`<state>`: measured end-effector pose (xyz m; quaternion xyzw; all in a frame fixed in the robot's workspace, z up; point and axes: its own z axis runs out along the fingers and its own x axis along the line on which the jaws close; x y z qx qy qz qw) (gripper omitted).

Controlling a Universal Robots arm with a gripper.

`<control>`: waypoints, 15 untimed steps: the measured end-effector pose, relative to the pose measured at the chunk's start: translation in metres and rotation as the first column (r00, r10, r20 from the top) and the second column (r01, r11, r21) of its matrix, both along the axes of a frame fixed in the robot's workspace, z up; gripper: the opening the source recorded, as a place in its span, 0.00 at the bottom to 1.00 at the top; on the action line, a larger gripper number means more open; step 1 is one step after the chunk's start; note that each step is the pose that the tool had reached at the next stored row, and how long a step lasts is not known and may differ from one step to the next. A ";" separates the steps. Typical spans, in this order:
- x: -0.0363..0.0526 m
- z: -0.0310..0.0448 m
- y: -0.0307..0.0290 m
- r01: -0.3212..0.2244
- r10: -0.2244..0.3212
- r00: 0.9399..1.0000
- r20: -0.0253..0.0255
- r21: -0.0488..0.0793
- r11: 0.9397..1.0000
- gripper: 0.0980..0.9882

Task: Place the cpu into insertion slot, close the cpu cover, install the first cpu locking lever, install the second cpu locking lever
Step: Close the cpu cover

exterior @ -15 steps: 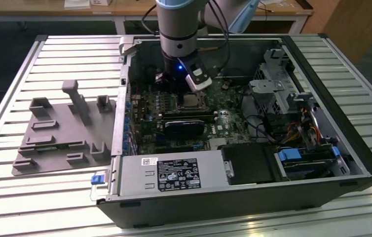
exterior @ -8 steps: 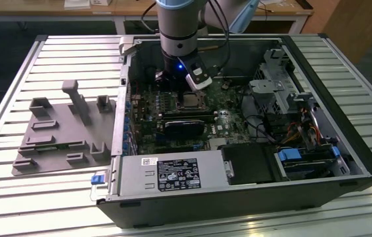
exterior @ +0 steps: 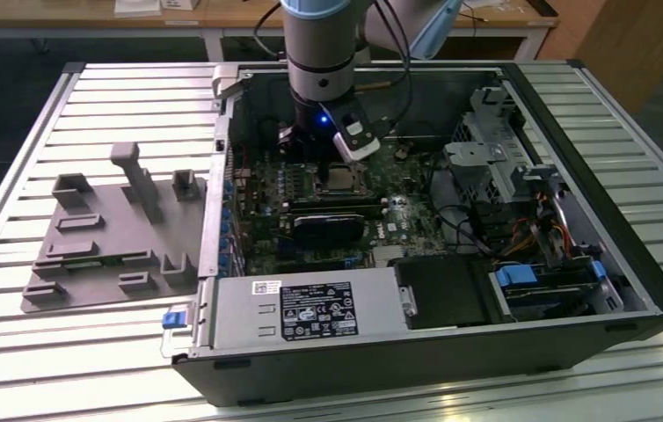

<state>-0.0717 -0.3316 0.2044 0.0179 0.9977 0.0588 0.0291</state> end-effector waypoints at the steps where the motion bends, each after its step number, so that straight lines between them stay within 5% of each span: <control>1: 0.0000 -0.0005 -0.0001 0.000 0.000 1.000 0.000 0.002 1.000 0.00; 15: 0.0093 -0.0035 -0.0007 0.000 0.000 1.000 0.000 0.003 1.000 0.00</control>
